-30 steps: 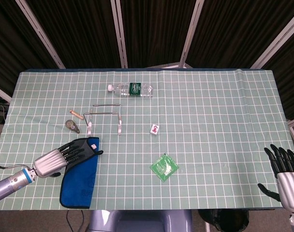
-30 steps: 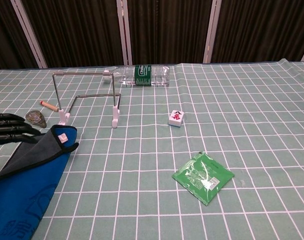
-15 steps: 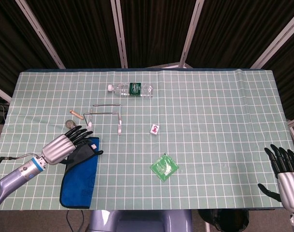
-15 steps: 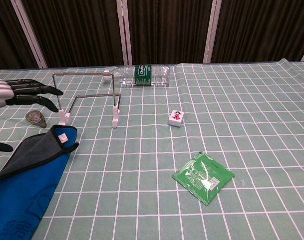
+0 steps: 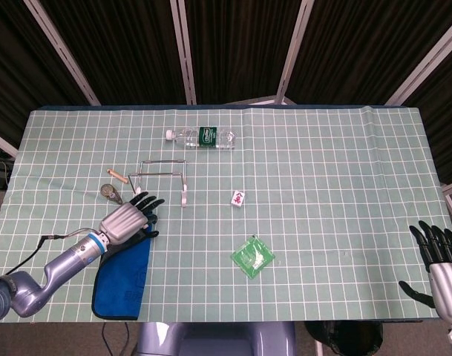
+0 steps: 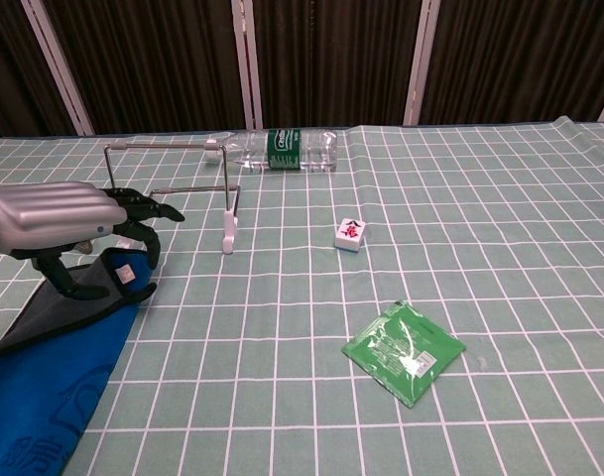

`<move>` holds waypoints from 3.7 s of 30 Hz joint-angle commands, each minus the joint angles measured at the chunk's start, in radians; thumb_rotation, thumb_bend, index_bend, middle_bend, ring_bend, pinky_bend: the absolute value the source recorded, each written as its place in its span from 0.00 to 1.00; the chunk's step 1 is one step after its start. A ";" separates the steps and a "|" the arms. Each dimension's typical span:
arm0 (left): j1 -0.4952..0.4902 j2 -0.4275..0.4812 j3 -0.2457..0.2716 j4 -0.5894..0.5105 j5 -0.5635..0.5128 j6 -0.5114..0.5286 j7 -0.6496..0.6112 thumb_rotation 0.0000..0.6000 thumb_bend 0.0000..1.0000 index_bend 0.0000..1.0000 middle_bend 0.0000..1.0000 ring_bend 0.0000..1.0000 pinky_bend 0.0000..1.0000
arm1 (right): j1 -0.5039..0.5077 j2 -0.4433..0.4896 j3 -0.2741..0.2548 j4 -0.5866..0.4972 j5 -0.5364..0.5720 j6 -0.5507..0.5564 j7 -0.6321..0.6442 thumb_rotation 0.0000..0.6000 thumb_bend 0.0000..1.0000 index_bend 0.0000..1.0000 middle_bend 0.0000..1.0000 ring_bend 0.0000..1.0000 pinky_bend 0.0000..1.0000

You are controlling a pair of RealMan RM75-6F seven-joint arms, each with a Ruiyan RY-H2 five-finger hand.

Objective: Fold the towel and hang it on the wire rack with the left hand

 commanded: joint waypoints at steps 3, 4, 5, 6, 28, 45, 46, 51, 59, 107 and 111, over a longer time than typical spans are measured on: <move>-0.009 -0.020 -0.006 -0.005 -0.007 -0.022 0.007 1.00 0.38 0.36 0.00 0.00 0.00 | 0.001 0.000 0.000 0.001 0.005 -0.003 0.002 1.00 0.00 0.00 0.00 0.00 0.00; -0.011 -0.022 -0.006 -0.006 -0.007 -0.026 0.007 1.00 0.39 0.36 0.00 0.00 0.00 | 0.001 0.000 0.001 0.001 0.005 -0.003 0.002 1.00 0.00 0.00 0.00 0.00 0.00; -0.014 -0.026 -0.006 -0.008 -0.008 -0.033 0.007 1.00 0.40 0.37 0.00 0.00 0.00 | 0.001 0.001 0.001 0.001 0.006 -0.003 0.003 1.00 0.00 0.00 0.00 0.00 0.00; -0.016 -0.028 -0.006 -0.010 -0.009 -0.038 0.005 1.00 0.40 0.38 0.00 0.00 0.00 | 0.001 0.001 0.002 0.002 0.007 -0.003 0.003 1.00 0.00 0.00 0.00 0.00 0.00; -0.021 -0.036 -0.018 -0.008 -0.048 -0.077 0.046 1.00 0.44 0.49 0.00 0.00 0.00 | 0.003 -0.003 0.003 0.006 0.015 -0.008 0.001 1.00 0.00 0.00 0.00 0.00 0.00; -0.011 -0.006 -0.012 -0.007 -0.030 -0.049 0.017 1.00 0.51 0.69 0.00 0.00 0.00 | 0.004 -0.003 0.001 0.007 0.013 -0.009 0.001 1.00 0.00 0.00 0.00 0.00 0.00; -0.009 0.000 -0.010 -0.008 -0.027 -0.043 0.013 1.00 0.51 0.70 0.00 0.00 0.00 | 0.004 -0.003 0.001 0.007 0.012 -0.009 0.002 1.00 0.00 0.00 0.00 0.00 0.00; 0.011 0.029 0.002 -0.003 -0.007 -0.002 -0.015 1.00 0.51 0.71 0.00 0.00 0.00 | 0.003 -0.003 -0.001 0.005 0.006 -0.006 0.001 1.00 0.00 0.00 0.00 0.00 0.00; 0.039 0.035 0.020 0.073 0.023 0.049 -0.122 1.00 0.52 0.71 0.00 0.00 0.00 | 0.003 -0.007 -0.007 -0.001 -0.006 -0.005 -0.014 1.00 0.00 0.00 0.00 0.00 0.00; 0.111 0.068 0.111 0.040 0.232 0.334 -0.456 1.00 0.12 0.00 0.00 0.00 0.00 | -0.011 0.008 -0.019 -0.014 -0.049 0.032 0.003 1.00 0.00 0.00 0.00 0.00 0.00; 0.099 0.035 0.117 0.001 0.228 0.292 -0.489 1.00 0.13 0.00 0.00 0.00 0.00 | -0.013 0.010 -0.020 -0.013 -0.052 0.036 0.007 1.00 0.00 0.00 0.00 0.00 0.00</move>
